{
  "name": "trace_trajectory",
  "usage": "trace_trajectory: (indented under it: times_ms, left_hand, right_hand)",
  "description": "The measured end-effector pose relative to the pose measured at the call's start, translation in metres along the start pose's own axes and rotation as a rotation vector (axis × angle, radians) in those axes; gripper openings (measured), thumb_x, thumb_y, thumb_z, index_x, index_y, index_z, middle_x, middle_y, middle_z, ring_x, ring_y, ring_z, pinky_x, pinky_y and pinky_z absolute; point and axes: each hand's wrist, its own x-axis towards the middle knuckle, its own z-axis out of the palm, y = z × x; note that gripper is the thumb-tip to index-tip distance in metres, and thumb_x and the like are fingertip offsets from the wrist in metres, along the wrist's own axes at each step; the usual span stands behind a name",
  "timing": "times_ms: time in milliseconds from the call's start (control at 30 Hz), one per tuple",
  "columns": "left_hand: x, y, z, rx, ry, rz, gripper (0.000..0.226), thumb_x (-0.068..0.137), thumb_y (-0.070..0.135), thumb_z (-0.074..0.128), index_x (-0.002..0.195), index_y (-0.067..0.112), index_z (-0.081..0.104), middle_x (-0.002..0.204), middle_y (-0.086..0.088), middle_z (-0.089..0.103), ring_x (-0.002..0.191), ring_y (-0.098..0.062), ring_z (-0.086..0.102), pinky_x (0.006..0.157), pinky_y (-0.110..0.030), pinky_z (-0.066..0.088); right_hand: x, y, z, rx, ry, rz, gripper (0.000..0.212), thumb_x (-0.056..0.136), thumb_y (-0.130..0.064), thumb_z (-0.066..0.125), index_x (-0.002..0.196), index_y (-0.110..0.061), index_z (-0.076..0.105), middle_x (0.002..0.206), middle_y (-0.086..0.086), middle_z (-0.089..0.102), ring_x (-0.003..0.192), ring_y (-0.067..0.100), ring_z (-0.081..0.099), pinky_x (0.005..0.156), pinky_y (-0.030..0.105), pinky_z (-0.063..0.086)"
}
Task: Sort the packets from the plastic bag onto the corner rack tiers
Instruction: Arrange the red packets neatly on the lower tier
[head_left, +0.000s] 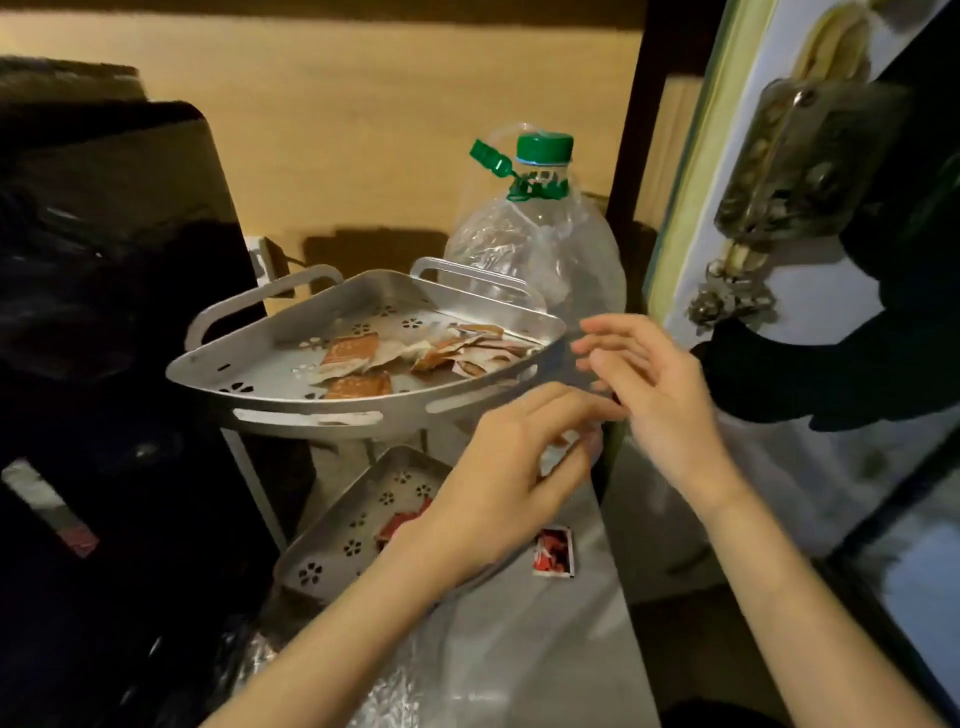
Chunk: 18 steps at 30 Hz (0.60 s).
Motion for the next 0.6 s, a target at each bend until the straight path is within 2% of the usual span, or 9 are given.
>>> trace_trajectory:
  times_ms: [100,167,267,333,367,433,467,533,600]
  left_hand:
    - [-0.019,-0.026,0.043,-0.063,-0.092,-0.146,0.026,0.086,0.008,0.055,0.109,0.018,0.06,0.102,0.006,0.06,0.09,0.0,0.055,0.076,-0.007,0.042]
    - [-0.034,-0.05,0.072,-0.032,-0.136,-0.235,0.028,0.086,0.008,0.054,0.112,0.017,0.059,0.105,0.002,0.061,0.091,-0.003,0.056,0.074,-0.005,0.04]
    - [-0.059,-0.086,0.109,-0.005,-0.2,-0.374,0.03,0.085,0.006,0.052,0.114,0.011,0.057,0.107,-0.007,0.061,0.091,-0.014,0.057,0.078,-0.015,0.042]
    - [-0.073,-0.103,0.128,0.001,-0.236,-0.461,0.033,0.086,0.009,0.052,0.12,0.011,0.055,0.115,-0.01,0.058,0.1,-0.018,0.056,0.082,-0.016,0.038]
    - [-0.078,-0.11,0.136,0.01,-0.261,-0.498,0.036,0.087,0.012,0.053,0.122,0.012,0.052,0.121,-0.01,0.055,0.107,-0.021,0.054,0.087,-0.017,0.036]
    - [-0.088,-0.12,0.149,0.085,-0.292,-0.525,0.04,0.085,0.014,0.055,0.125,0.012,0.05,0.128,-0.01,0.051,0.115,-0.023,0.052,0.096,-0.024,0.037]
    - [-0.092,-0.124,0.156,0.147,-0.296,-0.502,0.041,0.083,0.013,0.057,0.123,0.01,0.052,0.127,-0.013,0.053,0.113,-0.027,0.054,0.096,-0.029,0.041]
    - [-0.101,-0.132,0.171,0.269,-0.322,-0.476,0.048,0.07,0.007,0.066,0.117,0.004,0.056,0.12,-0.022,0.058,0.104,-0.038,0.061,0.088,-0.038,0.049]
    - [-0.108,-0.139,0.185,0.381,-0.36,-0.49,0.061,0.061,0.009,0.074,0.118,0.003,0.055,0.118,-0.027,0.059,0.107,-0.042,0.059,0.088,-0.047,0.048]
  right_hand:
    - [-0.026,0.044,-0.003,-0.007,0.029,0.131,0.027,0.089,-0.007,0.052,0.096,-0.032,0.059,0.095,-0.005,0.064,0.094,0.008,0.061,0.082,0.021,0.05]
    - [-0.041,0.076,-0.001,-0.027,0.004,0.217,0.027,0.088,-0.004,0.053,0.095,-0.029,0.058,0.094,-0.007,0.063,0.091,0.007,0.061,0.079,0.015,0.049]
    - [-0.061,0.124,0.001,-0.111,-0.043,0.359,0.025,0.086,-0.001,0.055,0.095,-0.025,0.059,0.094,-0.006,0.062,0.096,0.014,0.061,0.083,0.018,0.047]
    - [-0.071,0.152,0.003,-0.157,-0.08,0.449,0.024,0.086,-0.001,0.056,0.098,-0.021,0.06,0.097,-0.001,0.063,0.098,0.016,0.06,0.089,0.024,0.047]
    - [-0.075,0.163,0.005,-0.184,-0.103,0.491,0.024,0.086,-0.002,0.056,0.102,-0.018,0.061,0.1,0.001,0.063,0.099,0.014,0.059,0.09,0.023,0.047]
    - [-0.08,0.182,0.009,-0.26,-0.145,0.543,0.027,0.087,-0.004,0.056,0.113,-0.01,0.06,0.109,0.005,0.063,0.101,0.011,0.056,0.083,0.011,0.043]
    - [-0.08,0.19,0.011,-0.295,-0.162,0.558,0.03,0.088,-0.005,0.055,0.118,-0.008,0.058,0.113,0.007,0.063,0.103,0.011,0.056,0.08,0.008,0.04]
    - [-0.081,0.205,0.017,-0.335,-0.2,0.59,0.034,0.09,-0.008,0.053,0.123,-0.009,0.054,0.122,0.008,0.061,0.112,0.016,0.056,0.085,0.012,0.037]
    - [-0.08,0.219,0.022,-0.392,-0.24,0.606,0.037,0.091,-0.012,0.051,0.128,-0.011,0.051,0.129,0.008,0.057,0.12,0.019,0.051,0.092,0.017,0.037]
